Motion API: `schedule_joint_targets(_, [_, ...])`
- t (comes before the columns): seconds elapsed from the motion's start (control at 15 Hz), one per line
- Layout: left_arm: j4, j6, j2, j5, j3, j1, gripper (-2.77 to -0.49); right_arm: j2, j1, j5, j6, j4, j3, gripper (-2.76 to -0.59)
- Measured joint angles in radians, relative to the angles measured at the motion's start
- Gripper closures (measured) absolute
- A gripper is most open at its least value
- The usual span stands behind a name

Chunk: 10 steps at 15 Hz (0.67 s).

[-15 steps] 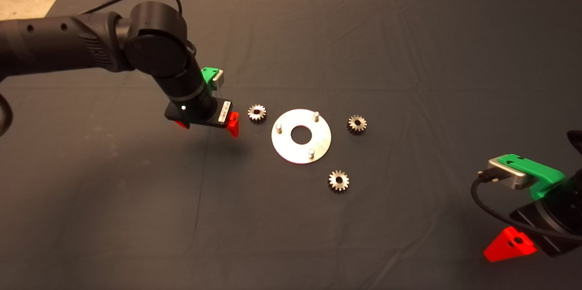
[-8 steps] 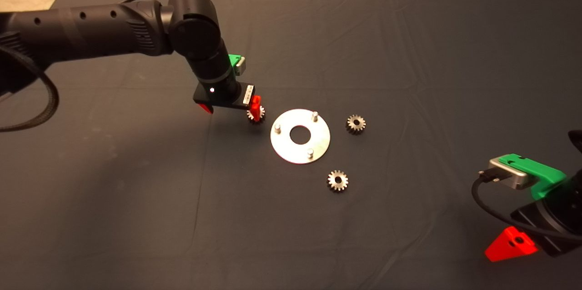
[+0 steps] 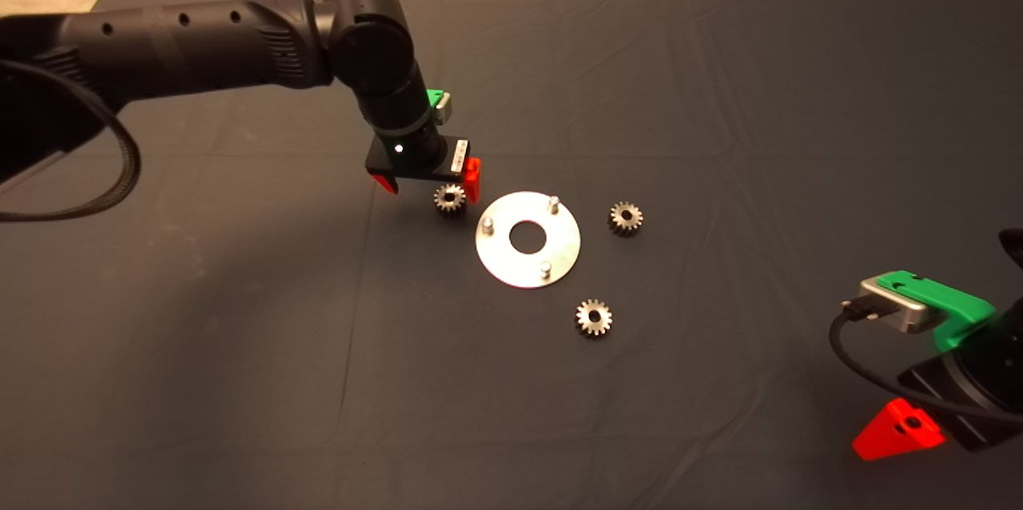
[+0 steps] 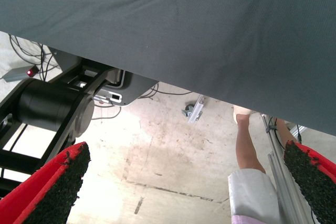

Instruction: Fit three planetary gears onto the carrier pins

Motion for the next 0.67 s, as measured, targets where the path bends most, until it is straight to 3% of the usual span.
schedule_joint_targets(0.27, [-0.033,0.036,0.061,-0.005,-0.098,0.000,-2.75,0.000,0.000,0.000,0.000,0.000,0.000,-2.75])
schedule_joint_targets(0.47, [-0.056,0.071,0.088,0.004,-0.173,0.000,-2.75,0.000,0.000,0.000,0.000,0.000,0.000,-2.75])
schedule_joint_targets(0.67, [-0.063,0.075,0.092,0.006,-0.187,0.000,-2.75,0.000,0.000,0.000,0.000,0.000,0.000,-2.75])
